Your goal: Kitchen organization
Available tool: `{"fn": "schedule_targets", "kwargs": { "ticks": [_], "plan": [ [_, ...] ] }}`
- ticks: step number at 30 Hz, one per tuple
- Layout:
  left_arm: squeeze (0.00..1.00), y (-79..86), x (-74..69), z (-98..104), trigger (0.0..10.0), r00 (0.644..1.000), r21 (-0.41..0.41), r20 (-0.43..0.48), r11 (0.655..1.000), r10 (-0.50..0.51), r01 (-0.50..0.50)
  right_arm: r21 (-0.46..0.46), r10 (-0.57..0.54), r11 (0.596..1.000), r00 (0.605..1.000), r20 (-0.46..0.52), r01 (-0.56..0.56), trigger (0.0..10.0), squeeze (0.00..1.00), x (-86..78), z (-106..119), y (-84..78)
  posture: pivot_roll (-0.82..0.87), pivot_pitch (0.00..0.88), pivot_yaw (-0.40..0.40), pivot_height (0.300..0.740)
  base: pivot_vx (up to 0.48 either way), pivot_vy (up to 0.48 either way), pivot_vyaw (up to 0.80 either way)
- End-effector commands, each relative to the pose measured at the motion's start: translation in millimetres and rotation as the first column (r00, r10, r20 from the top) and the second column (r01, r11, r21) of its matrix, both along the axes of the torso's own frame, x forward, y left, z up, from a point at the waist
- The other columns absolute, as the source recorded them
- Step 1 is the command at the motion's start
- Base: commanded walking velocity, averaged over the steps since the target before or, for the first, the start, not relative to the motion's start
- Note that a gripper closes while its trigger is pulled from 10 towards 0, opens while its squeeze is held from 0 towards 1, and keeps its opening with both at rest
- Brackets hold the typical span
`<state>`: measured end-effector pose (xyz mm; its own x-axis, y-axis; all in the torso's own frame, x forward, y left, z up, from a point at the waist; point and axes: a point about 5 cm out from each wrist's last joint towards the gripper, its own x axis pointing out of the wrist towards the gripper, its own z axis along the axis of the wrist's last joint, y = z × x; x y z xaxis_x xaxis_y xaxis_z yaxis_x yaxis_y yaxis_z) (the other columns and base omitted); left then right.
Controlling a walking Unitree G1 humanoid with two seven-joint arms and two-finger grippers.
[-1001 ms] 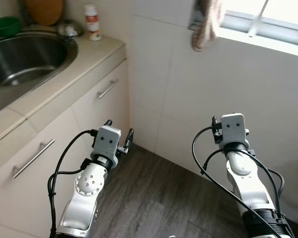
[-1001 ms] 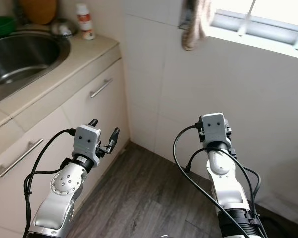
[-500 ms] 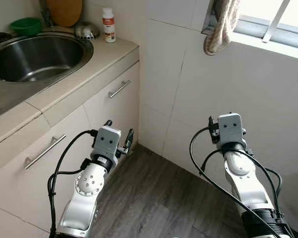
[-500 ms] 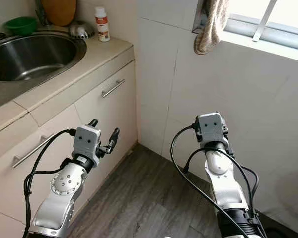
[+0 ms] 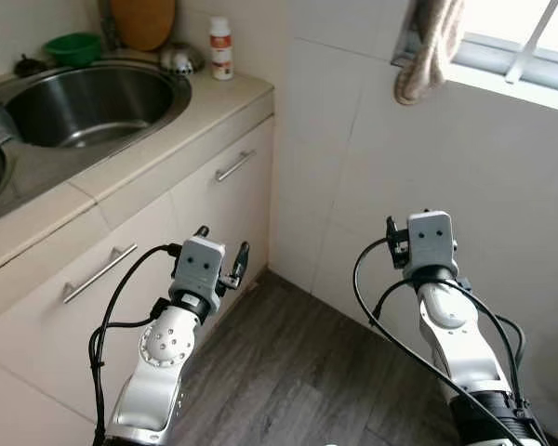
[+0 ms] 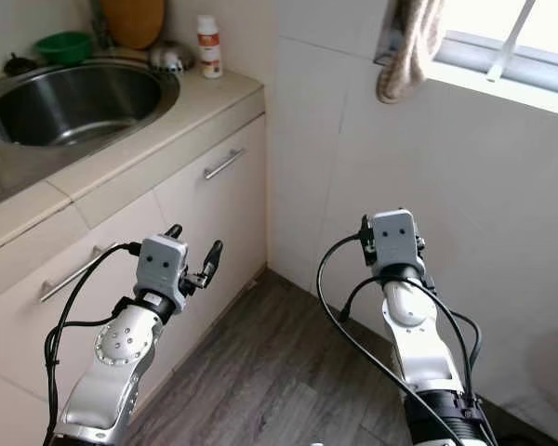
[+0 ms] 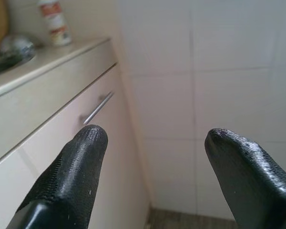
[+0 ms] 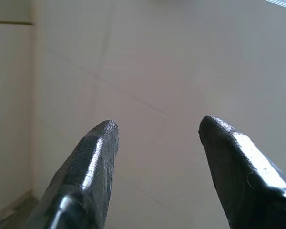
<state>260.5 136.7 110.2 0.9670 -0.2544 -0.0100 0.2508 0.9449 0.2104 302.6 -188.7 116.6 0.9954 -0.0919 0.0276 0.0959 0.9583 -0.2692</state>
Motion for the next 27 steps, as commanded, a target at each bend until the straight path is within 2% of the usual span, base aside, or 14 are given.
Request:
{"fn": "schedule_targets", "kwargs": {
  "ticks": [1, 8, 13, 17, 20, 27],
  "plan": [
    [0.0, 2.6, 1.2, -0.9, 10.0, 1.0, 0.013, 0.002, 1.0, 0.006, -0.006, 0.002, -0.002, 1.0, 1.0, -0.002, 0.002, 10.0, 0.0, 0.1, -0.7, 0.2, -0.05, 0.0, -0.042, 0.74, 0.0, 0.0, -0.8],
    [0.0, 2.0, 0.9, -3.5, 10.0, 1.0, 0.039, -0.006, 0.999, 0.001, -0.001, 0.006, 0.003, 1.0, 1.0, -0.003, -0.003, 10.0, 0.0, -0.6, -2.1, 0.6, -0.05, 0.0, -0.04, 0.74, 0.0, 0.0, -0.8],
    [0.0, -0.3, 1.0, -6.2, 10.0, 1.0, 0.08, -0.007, 0.997, -0.012, 0.012, -0.018, 0.007, 1.0, 1.0, 0.002, -0.007, 10.0, 0.0, -1.2, -1.8, 1.2, -0.05, 0.0, -0.039, 0.74, 0.0, -0.438, -0.8],
    [0.0, 0.0, 0.7, -6.4, 10.0, 1.0, 0.072, -0.007, 0.997, -0.012, 0.013, -0.026, 0.008, 1.0, 1.0, 0.002, -0.008, 10.0, 0.0, -1.4, -1.8, 1.6, -0.05, 0.0, -0.038, 0.74, 0.0, -0.474, -0.8],
    [0.0, 0.6, 0.8, -4.9, 10.0, 1.0, 0.048, -0.003, 0.999, -0.008, 0.009, -0.03, 0.011, 1.0, 1.0, 0.001, -0.011, 10.0, 0.0, -1.1, -2.2, 2.2, -0.05, 0.0, -0.039, 0.74, 0.0, 0.0, -0.8],
    [0.0, 0.5, 1.9, -4.2, 10.0, 1.0, 0.049, -0.001, 0.999, -0.006, 0.006, -0.048, 0.019, 0.999, 1.0, 0.003, -0.019, 10.0, 0.0, -0.3, -1.3, 3.2, -0.05, 0.0, -0.038, 0.74, 0.0, 0.0, -0.8]
  ]
}}
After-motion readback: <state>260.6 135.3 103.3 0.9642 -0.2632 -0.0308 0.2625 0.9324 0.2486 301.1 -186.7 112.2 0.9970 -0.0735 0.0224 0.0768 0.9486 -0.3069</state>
